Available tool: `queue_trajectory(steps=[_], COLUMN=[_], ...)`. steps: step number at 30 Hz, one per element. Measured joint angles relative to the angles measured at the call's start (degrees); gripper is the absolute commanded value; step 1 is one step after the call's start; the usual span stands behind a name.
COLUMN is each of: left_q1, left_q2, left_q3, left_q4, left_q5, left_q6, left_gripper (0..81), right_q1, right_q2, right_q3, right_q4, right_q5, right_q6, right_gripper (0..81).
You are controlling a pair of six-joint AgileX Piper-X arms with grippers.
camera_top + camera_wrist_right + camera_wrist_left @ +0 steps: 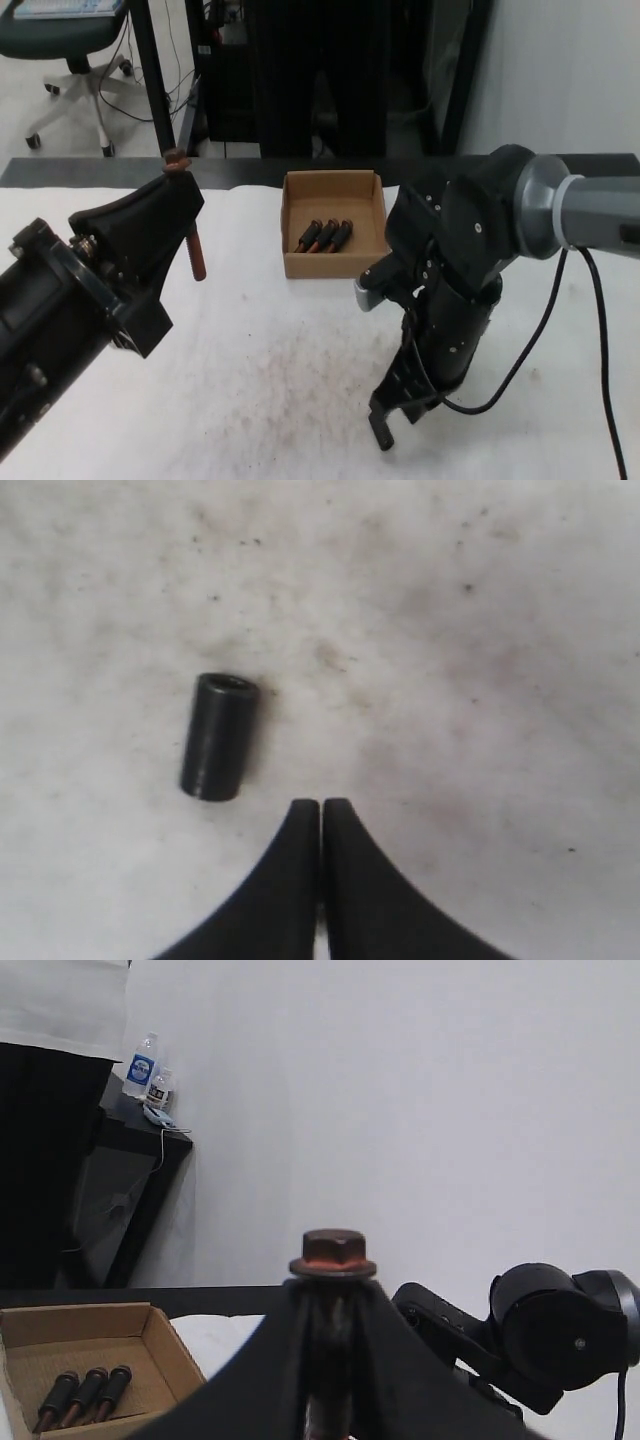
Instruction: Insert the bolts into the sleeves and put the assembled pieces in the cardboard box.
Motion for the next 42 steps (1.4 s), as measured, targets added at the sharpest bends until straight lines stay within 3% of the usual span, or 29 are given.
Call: queue_trajectory(steps=[2,6,13,42], left_q1=[0.0,0.0,0.0,0.0], left_q2=[0.0,0.0,0.0,0.0], left_q3=[0.0,0.0,0.0,0.0], left_q4=[0.0,0.0,0.0,0.0], left_q5=[0.0,0.0,0.0,0.0], left_q6=[0.0,0.0,0.0,0.0], left_gripper=[0.4,0.4,0.4,0.4], right_q1=[-0.09,-0.09,-0.13,-0.13], right_q2=[-0.15,-0.9,-1.97,3.95], right_q3=[-0.38,-0.34,-0.43,-0.43], right_q4=[-0.02,-0.02,-0.02,-4.84], right_q5=[-6.51,-9.37,-7.01,-4.46], right_q6=[0.94,2.79,6.26,8.41], right_gripper=[13.3,40.5,32.8,33.0])
